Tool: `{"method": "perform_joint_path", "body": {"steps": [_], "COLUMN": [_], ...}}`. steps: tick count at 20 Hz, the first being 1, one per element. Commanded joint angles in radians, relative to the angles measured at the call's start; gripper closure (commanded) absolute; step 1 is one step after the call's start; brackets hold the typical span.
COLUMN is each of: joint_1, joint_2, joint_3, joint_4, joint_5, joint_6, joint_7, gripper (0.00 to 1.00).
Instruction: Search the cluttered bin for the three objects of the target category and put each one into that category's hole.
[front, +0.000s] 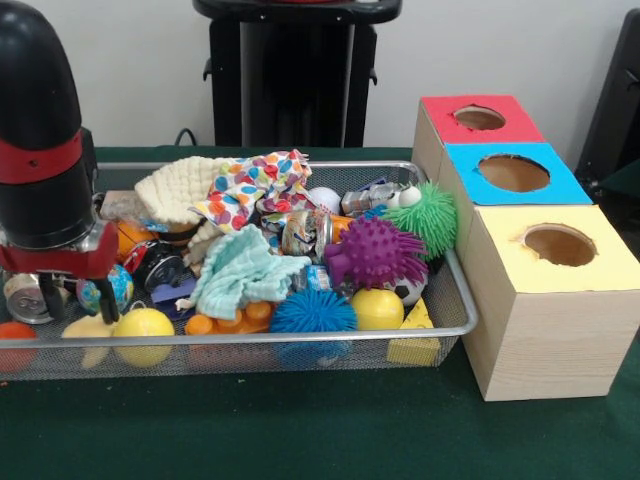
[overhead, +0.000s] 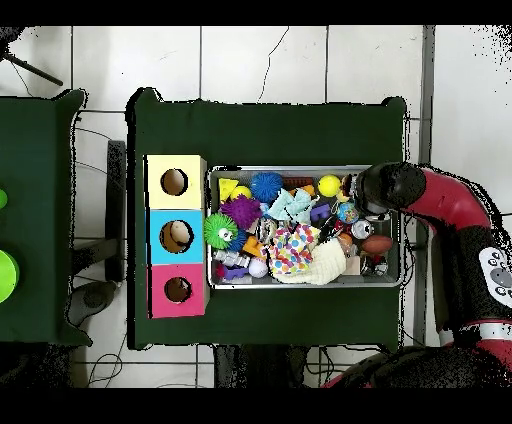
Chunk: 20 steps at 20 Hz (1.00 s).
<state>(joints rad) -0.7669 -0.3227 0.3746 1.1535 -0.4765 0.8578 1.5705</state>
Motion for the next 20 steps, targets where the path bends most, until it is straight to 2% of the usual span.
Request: {"method": "perform_joint_path", "body": {"steps": [1,11,14,20], "joint_1": [-0.009,-0.037,-0.034,-0.026], "joint_2": [0.047,0.080,0.098,0.085], "joint_3": [0.092,0.098,0.097,0.071], "joint_4": [-0.029,0.097,0.100,0.167], "joint_5": [-0.011,-0.006,0.005,-0.002], "joint_6": [-0.019,-0.207,-0.203,-0.250], "joint_7": [-0.190,-0.059,-0.047,-0.001], "gripper": [0.00,0.00,0.00,0.00]}}
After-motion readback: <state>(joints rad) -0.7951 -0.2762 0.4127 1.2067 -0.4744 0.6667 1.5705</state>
